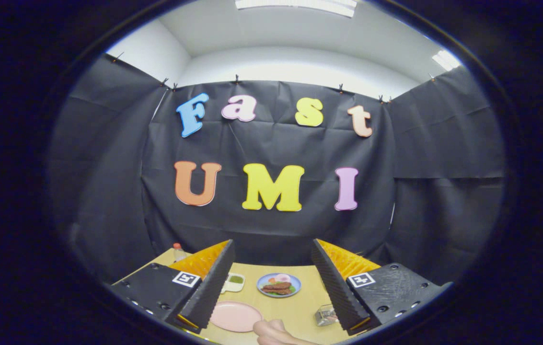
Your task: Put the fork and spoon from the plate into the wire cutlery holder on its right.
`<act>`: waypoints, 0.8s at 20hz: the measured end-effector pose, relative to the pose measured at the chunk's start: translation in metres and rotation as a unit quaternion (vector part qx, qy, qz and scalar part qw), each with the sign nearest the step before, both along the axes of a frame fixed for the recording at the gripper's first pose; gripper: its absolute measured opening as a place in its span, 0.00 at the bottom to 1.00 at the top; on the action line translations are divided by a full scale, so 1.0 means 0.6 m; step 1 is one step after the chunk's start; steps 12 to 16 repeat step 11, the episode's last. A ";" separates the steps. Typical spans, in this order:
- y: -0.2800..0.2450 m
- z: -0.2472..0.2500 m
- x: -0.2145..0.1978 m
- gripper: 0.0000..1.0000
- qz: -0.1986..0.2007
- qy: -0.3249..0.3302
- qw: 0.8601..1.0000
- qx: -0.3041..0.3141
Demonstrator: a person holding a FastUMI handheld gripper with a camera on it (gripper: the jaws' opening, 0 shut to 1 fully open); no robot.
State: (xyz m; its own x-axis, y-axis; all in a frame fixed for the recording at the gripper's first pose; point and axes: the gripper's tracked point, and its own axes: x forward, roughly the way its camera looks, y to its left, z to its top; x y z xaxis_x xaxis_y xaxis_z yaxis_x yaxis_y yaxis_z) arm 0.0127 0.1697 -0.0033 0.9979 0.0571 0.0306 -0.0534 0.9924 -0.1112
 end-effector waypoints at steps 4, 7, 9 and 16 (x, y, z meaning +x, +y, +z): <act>0.002 0.004 -0.024 0.96 0.000 -0.028 1.000 -0.003; 0.005 -0.008 -0.037 0.95 0.010 -0.026 1.000 -0.012; 0.006 -0.011 -0.044 0.95 0.015 -0.023 1.000 -0.012; 0.001 -0.016 -0.047 0.95 0.015 -0.018 1.000 -0.011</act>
